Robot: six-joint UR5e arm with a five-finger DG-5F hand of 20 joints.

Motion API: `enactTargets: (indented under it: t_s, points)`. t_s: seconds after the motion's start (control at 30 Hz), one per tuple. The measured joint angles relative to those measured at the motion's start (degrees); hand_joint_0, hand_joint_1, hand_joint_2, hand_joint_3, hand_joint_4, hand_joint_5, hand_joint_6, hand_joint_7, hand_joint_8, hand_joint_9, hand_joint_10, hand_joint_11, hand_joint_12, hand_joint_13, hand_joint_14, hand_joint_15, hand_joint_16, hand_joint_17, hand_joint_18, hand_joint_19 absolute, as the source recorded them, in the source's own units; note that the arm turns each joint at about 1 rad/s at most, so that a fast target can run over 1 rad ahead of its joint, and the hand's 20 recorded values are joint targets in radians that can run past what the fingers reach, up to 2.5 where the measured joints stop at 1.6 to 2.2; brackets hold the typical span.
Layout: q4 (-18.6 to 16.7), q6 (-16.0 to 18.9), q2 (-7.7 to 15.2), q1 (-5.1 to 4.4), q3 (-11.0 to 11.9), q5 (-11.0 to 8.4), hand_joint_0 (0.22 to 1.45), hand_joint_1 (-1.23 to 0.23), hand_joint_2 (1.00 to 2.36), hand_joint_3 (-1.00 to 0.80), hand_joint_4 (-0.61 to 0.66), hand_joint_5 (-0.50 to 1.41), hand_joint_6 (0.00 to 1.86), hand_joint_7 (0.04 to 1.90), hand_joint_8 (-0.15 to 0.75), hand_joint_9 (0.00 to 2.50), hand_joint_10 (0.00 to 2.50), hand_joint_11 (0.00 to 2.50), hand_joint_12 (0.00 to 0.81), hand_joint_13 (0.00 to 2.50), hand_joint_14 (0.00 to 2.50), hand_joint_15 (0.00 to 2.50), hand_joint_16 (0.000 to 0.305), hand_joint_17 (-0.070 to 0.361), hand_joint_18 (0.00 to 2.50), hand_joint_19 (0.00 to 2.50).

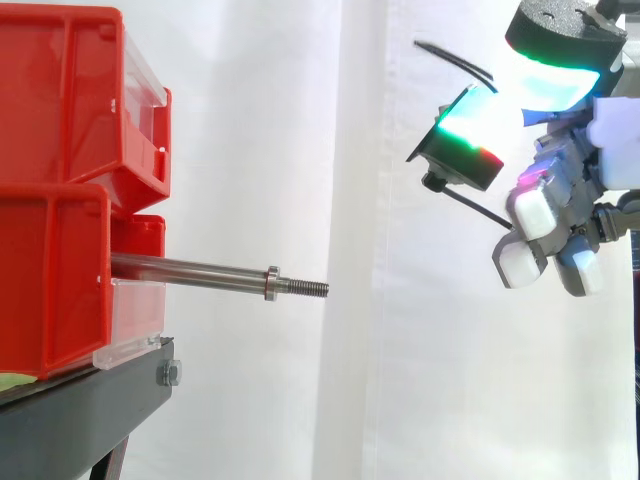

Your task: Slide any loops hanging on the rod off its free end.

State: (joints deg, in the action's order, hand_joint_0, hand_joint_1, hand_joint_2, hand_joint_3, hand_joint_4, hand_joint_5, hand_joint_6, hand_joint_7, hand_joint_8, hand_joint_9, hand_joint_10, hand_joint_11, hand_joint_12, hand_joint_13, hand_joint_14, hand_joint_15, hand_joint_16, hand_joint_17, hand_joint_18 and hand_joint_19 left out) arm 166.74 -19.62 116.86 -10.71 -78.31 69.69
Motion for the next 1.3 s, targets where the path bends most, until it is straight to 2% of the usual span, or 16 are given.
enactTargets:
  t_s: [0.1,0.23,0.47,0.53,0.63,0.7,0.83,0.97,1.03,1.13,1.2,1.3]
  points:
    - [0.1,0.0,0.0,-0.01,0.0,-0.1,0.55,-0.67,1.1,-0.1,-0.14,-0.06,0.77,1.22,0.37,1.44,0.01,0.61,0.385,1.11,0.01,0.18,0.063,0.143,1.18,0.43]
    - [1.0,0.0,0.0,0.0,0.0,-0.22,0.56,-0.68,1.04,-0.09,-0.12,-0.07,0.78,1.2,0.371,1.44,0.01,0.62,0.384,1.11,0.01,0.19,0.064,0.143,1.18,0.44]
    - [5.6,0.8,0.0,0.01,0.0,-0.48,0.57,-0.69,1.0,-0.09,-0.12,-0.07,0.78,1.19,0.375,1.4,0.02,0.65,0.391,1.1,0.01,0.2,0.064,0.143,1.18,0.43]
    - [6.8,1.8,0.0,-0.02,0.0,-1.06,0.57,-0.69,1.0,-0.09,-0.12,-0.07,0.78,1.2,0.38,1.34,0.01,0.65,0.392,1.09,0.01,0.19,0.064,0.143,1.17,0.43]
    - [9.3,3.9,0.0,-0.08,0.0,-2.8,0.57,-0.69,1.01,-0.09,-0.11,-0.07,0.78,1.18,0.382,1.2,0.01,0.65,0.397,1.02,0.01,0.21,0.064,0.145,1.13,0.43]
    - [11.6,6.3,0.0,-0.19,0.0,-4.94,0.55,-0.68,1.05,-0.1,-0.11,-0.07,0.78,1.18,0.371,0.87,0.01,0.33,0.391,0.99,0.01,0.2,0.064,0.144,1.12,0.44]
    - [15.6,11.6,0.0,-0.7,0.0,-8.93,0.54,-0.67,1.08,-0.1,-0.11,-0.06,0.78,1.19,0.357,0.65,0.0,0.06,0.386,0.96,0.01,0.2,0.063,0.142,1.11,0.45]
    - [17.7,16.2,0.0,-1.18,0.0,-10.71,0.54,-0.67,1.1,-0.1,-0.11,-0.06,0.77,1.2,0.341,0.53,0.0,0.0,0.386,0.92,0.01,0.18,0.063,0.141,1.1,0.45]
    - [18.0,17.7,0.0,-1.38,0.0,-11.01,0.54,-0.67,1.1,-0.1,-0.11,-0.06,0.77,1.2,0.34,0.53,0.0,0.0,0.386,0.92,0.01,0.19,0.063,0.141,1.1,0.45]
    - [18.2,19.1,0.0,-1.63,0.0,-11.3,0.54,-0.67,1.09,-0.11,-0.11,-0.06,0.77,1.21,0.36,0.67,0.0,0.01,0.388,0.92,0.01,0.2,0.063,0.141,1.11,0.46]
    - [18.2,20.0,0.0,-1.82,0.0,-11.58,0.54,-0.67,1.08,-0.11,-0.11,-0.06,0.77,1.21,0.372,0.8,0.0,0.16,0.392,0.93,0.01,0.2,0.063,0.141,1.11,0.46]
    - [18.3,22.7,0.0,-2.16,-0.1,-12.52,0.54,-0.67,1.07,-0.1,-0.1,-0.06,0.77,1.2,0.376,0.85,0.0,0.21,0.393,0.93,0.01,0.2,0.064,0.143,1.12,0.46]
